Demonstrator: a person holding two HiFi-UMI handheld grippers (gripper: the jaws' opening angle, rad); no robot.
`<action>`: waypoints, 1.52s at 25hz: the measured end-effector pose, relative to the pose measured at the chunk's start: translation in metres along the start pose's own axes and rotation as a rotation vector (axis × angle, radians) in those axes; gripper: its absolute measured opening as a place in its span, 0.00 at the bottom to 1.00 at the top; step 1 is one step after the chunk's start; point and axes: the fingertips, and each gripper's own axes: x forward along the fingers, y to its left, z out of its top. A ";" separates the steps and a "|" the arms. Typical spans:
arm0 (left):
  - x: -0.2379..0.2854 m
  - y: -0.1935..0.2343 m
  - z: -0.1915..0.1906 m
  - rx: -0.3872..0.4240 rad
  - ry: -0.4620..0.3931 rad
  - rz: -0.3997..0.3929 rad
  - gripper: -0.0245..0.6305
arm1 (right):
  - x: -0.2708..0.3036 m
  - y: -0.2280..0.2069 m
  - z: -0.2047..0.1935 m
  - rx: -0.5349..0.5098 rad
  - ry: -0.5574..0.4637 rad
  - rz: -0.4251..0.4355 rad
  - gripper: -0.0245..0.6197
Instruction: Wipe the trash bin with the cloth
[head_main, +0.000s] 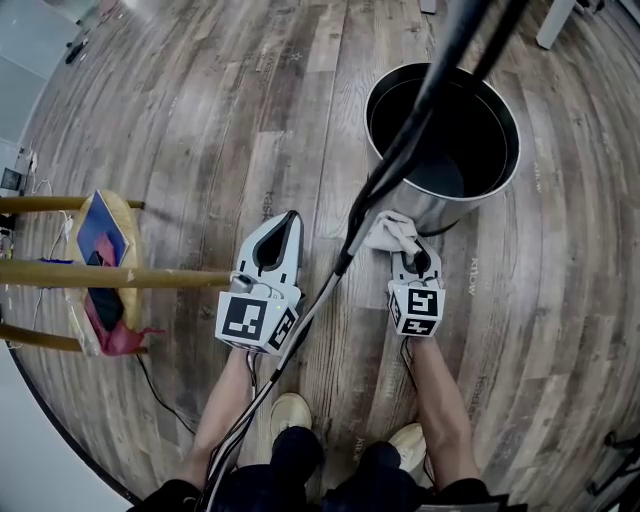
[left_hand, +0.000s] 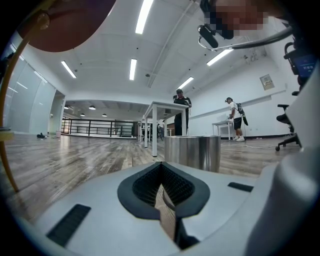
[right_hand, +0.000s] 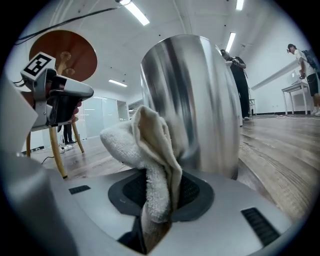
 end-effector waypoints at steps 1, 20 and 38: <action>0.001 -0.001 0.000 0.003 0.001 -0.002 0.03 | -0.004 -0.004 -0.001 0.006 -0.001 -0.010 0.19; 0.004 -0.016 0.010 0.029 -0.007 -0.025 0.03 | -0.049 -0.106 -0.004 0.069 -0.014 -0.219 0.19; 0.007 -0.021 0.007 0.030 -0.002 -0.038 0.03 | -0.068 -0.154 -0.005 0.077 -0.014 -0.306 0.19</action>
